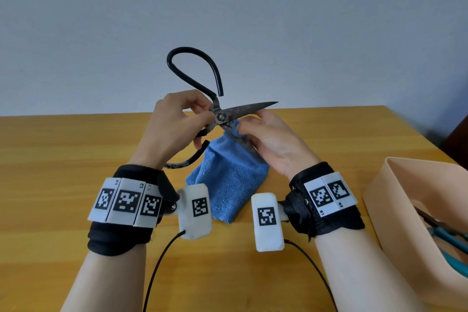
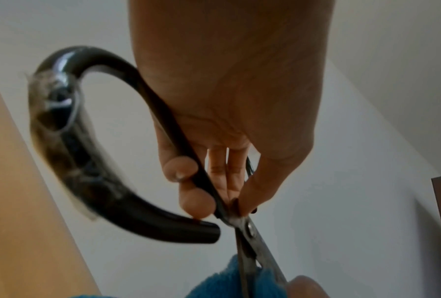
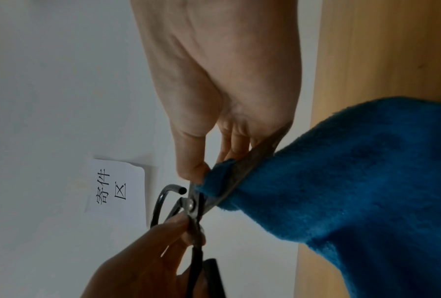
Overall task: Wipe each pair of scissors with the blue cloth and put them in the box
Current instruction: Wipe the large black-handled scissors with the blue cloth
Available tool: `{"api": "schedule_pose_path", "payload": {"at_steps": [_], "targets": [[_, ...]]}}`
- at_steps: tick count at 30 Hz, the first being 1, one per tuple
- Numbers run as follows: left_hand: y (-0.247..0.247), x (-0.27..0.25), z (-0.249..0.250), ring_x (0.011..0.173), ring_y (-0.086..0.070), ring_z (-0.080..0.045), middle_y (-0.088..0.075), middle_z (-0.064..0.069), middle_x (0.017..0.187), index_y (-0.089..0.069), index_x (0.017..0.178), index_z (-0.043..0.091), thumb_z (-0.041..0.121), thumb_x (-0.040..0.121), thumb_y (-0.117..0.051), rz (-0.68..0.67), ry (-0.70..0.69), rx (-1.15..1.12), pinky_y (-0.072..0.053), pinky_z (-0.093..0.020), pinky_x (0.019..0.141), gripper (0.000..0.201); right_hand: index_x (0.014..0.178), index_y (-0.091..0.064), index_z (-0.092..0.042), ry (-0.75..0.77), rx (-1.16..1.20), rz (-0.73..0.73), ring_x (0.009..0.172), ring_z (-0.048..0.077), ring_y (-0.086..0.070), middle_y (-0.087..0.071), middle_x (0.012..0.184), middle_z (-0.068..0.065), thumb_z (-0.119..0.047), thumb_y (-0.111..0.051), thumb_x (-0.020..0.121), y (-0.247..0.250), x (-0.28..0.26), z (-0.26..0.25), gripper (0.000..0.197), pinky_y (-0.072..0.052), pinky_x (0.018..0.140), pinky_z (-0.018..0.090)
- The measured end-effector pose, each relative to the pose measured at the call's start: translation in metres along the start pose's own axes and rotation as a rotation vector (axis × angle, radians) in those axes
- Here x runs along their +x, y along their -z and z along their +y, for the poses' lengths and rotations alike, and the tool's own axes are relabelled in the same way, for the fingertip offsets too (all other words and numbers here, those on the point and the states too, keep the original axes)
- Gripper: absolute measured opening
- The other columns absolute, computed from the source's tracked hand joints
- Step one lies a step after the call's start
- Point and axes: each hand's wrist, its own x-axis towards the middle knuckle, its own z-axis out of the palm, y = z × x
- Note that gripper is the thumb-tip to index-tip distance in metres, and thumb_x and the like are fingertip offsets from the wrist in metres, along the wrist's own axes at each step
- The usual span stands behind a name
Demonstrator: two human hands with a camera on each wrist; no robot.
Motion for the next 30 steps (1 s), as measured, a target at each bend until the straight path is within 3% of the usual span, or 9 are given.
{"api": "schedule_pose_path", "payload": {"at_steps": [3, 7, 11, 13, 16, 18, 21, 26, 30], "targets": [[-0.0009, 0.0, -0.0011, 0.043, -0.06, -0.021, -0.065, 0.004, 0.076, -0.063, 0.079, 0.015, 0.007, 0.083, -0.064, 0.016, -0.002, 0.01, -0.038, -0.013, 0.046, 0.009, 0.111, -0.057, -0.001, -0.012, -0.01, -0.009, 0.09, 0.025, -0.065, -0.069, 0.098, 0.012, 0.013, -0.059, 0.081, -0.0009, 0.0015, 0.0034, 0.033, -0.049, 0.072, 0.029], [0.0023, 0.0019, -0.0038, 0.043, -0.06, -0.022, -0.065, 0.003, 0.077, -0.063, 0.08, 0.016, 0.01, 0.084, -0.065, 0.038, 0.014, -0.01, -0.039, -0.015, 0.05, 0.008, 0.113, -0.057, -0.004, 0.0, 0.003, -0.011, 0.076, 0.016, -0.066, -0.071, 0.085, 0.005, 0.008, -0.067, 0.083, 0.0031, 0.0005, -0.0002, 0.034, -0.051, 0.065, 0.021], [0.0008, 0.0013, -0.0037, 0.044, -0.061, -0.022, -0.065, 0.004, 0.079, -0.062, 0.08, 0.017, 0.011, 0.085, -0.064, 0.033, 0.011, -0.01, -0.038, -0.013, 0.048, 0.008, 0.13, -0.047, 0.003, -0.001, -0.016, -0.021, 0.101, 0.03, -0.069, -0.074, 0.102, 0.011, 0.006, -0.068, 0.072, -0.0012, 0.0024, 0.001, 0.062, -0.056, 0.089, 0.04], [-0.0009, 0.0014, -0.0036, 0.043, -0.06, -0.022, -0.065, 0.002, 0.079, -0.062, 0.08, 0.016, 0.01, 0.085, -0.064, 0.039, 0.008, -0.003, -0.037, -0.012, 0.046, 0.008, 0.129, -0.046, 0.0, -0.005, -0.016, -0.013, 0.097, 0.027, -0.07, -0.074, 0.1, 0.009, 0.005, -0.07, 0.072, -0.0009, 0.003, 0.0014, 0.061, -0.057, 0.081, 0.035], [-0.0002, 0.002, -0.0045, 0.043, -0.059, -0.023, -0.066, -0.001, 0.081, -0.063, 0.08, 0.014, 0.009, 0.084, -0.064, 0.045, 0.02, -0.029, -0.038, -0.013, 0.047, 0.006, 0.115, -0.055, -0.004, -0.001, -0.012, 0.001, 0.078, 0.016, -0.065, -0.072, 0.087, 0.005, 0.006, -0.069, 0.082, 0.003, 0.0022, 0.0003, 0.038, -0.049, 0.064, 0.022], [-0.0001, 0.0017, -0.0042, 0.043, -0.06, -0.024, -0.066, -0.002, 0.081, -0.063, 0.08, 0.014, 0.009, 0.084, -0.065, 0.042, 0.022, -0.038, -0.039, -0.014, 0.046, 0.007, 0.12, -0.054, 0.001, -0.006, -0.026, 0.002, 0.084, 0.021, -0.067, -0.073, 0.094, 0.009, 0.008, -0.067, 0.081, 0.002, 0.0026, -0.0001, 0.042, -0.052, 0.067, 0.026], [-0.0022, 0.0013, -0.0033, 0.043, -0.061, -0.023, -0.065, 0.001, 0.079, -0.061, 0.078, 0.016, 0.007, 0.084, -0.064, 0.041, 0.017, -0.019, -0.038, -0.013, 0.045, 0.011, 0.141, -0.038, 0.004, -0.02, -0.016, -0.004, 0.101, 0.029, -0.069, -0.074, 0.106, 0.011, 0.006, -0.068, 0.075, -0.004, 0.0018, 0.0007, 0.072, -0.056, 0.079, 0.035], [-0.0008, 0.0013, -0.0039, 0.044, -0.061, -0.023, -0.064, 0.003, 0.079, -0.062, 0.079, 0.016, 0.009, 0.084, -0.065, 0.057, 0.02, -0.033, -0.038, -0.013, 0.047, 0.009, 0.119, -0.056, 0.002, 0.015, -0.04, 0.011, 0.087, 0.021, -0.066, -0.073, 0.088, 0.009, 0.009, -0.07, 0.08, 0.0037, 0.0012, -0.0011, 0.042, -0.051, 0.077, 0.03], [-0.0016, 0.0006, -0.0044, 0.042, -0.06, -0.021, -0.065, 0.001, 0.08, -0.062, 0.079, 0.015, 0.007, 0.084, -0.063, 0.052, 0.02, -0.019, -0.037, -0.013, 0.044, 0.01, 0.132, -0.048, 0.004, 0.003, -0.085, -0.015, 0.096, 0.025, -0.069, -0.075, 0.099, 0.01, 0.014, -0.064, 0.078, 0.0007, 0.0014, 0.0017, 0.058, -0.054, 0.082, 0.033]]}}
